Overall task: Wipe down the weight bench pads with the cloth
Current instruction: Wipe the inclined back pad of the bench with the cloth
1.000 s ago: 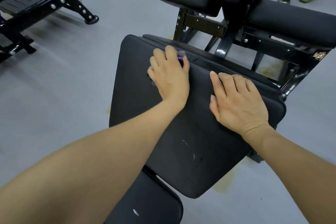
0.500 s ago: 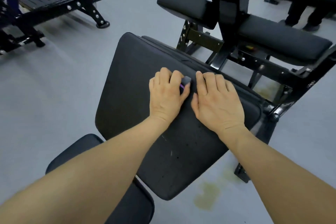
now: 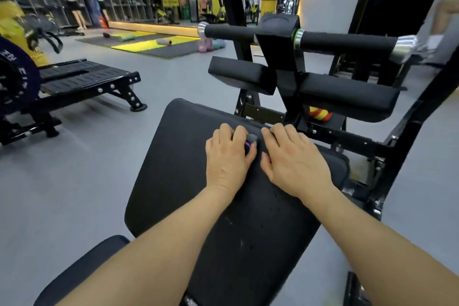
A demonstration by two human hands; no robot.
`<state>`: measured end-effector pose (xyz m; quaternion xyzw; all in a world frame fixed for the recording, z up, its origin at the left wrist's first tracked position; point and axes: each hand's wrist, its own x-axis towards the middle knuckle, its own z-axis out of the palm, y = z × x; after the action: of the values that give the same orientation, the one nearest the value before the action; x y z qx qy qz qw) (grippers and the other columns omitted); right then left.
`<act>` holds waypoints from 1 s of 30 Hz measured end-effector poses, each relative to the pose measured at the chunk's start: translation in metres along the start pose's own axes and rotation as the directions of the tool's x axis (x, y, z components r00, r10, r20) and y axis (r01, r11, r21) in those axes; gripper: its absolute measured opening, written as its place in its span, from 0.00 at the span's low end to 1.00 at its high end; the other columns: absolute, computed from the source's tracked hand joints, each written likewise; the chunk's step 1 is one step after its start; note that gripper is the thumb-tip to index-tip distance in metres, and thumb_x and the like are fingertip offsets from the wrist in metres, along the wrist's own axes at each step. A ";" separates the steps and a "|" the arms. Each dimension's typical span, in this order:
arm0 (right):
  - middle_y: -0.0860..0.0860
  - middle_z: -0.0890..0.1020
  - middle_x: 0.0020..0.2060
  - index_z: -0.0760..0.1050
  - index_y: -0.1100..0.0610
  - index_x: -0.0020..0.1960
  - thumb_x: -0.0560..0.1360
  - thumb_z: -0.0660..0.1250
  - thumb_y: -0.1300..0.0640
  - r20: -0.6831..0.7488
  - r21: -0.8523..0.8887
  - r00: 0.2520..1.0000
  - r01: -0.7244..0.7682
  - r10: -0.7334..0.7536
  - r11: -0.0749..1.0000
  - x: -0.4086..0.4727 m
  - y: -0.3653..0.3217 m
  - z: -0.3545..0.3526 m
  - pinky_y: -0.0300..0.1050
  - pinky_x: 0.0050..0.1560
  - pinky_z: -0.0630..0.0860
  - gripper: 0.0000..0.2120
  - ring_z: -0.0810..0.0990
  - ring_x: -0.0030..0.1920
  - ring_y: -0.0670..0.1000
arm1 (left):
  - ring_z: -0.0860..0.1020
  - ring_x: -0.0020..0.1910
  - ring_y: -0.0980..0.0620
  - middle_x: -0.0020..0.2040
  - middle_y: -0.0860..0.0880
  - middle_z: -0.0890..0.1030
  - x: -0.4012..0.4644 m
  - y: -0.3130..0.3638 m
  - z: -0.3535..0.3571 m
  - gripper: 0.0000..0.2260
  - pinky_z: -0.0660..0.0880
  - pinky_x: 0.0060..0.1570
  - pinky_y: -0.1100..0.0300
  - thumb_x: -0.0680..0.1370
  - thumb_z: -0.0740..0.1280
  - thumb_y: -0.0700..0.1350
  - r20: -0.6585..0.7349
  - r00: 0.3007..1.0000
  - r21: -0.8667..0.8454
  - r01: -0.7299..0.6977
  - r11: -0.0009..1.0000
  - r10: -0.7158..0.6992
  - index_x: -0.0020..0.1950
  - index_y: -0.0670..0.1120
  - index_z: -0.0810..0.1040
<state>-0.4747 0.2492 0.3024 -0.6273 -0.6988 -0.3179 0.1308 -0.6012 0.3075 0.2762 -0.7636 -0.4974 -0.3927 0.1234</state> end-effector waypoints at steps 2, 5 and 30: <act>0.55 0.79 0.49 0.77 0.62 0.58 0.72 0.52 0.49 -0.031 -0.014 1.000 -0.002 0.001 1.000 0.000 0.000 0.002 0.48 0.42 0.76 0.25 0.77 0.46 0.55 | 0.72 0.36 0.47 0.39 0.46 0.72 0.000 0.000 -0.001 0.10 0.68 0.34 0.56 0.73 0.63 0.52 0.004 1.000 0.001 -0.012 1.000 0.012 0.43 0.45 0.72; 0.54 0.80 0.48 0.79 0.60 0.55 0.72 0.53 0.51 -0.070 -0.012 0.997 -0.025 0.024 1.000 -0.004 0.001 0.003 0.47 0.37 0.76 0.22 0.78 0.43 0.55 | 0.72 0.41 0.45 0.43 0.44 0.72 0.001 -0.001 -0.005 0.10 0.64 0.37 0.56 0.75 0.64 0.52 -0.007 0.999 -0.034 -0.032 0.999 0.032 0.45 0.44 0.72; 0.53 0.76 0.39 0.76 0.59 0.42 0.74 0.53 0.53 -0.388 0.033 0.836 -0.408 0.388 0.912 -0.048 0.006 0.011 0.47 0.37 0.69 0.16 0.73 0.41 0.55 | 0.71 0.53 0.41 0.52 0.42 0.71 0.024 0.022 -0.007 0.13 0.66 0.44 0.52 0.79 0.58 0.53 0.060 0.994 -0.044 -0.084 0.995 0.087 0.53 0.44 0.70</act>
<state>-0.4580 0.2185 0.2678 -0.6867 -0.5051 -0.4188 0.3129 -0.5811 0.3088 0.3027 -0.7983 -0.4596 -0.3737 0.1088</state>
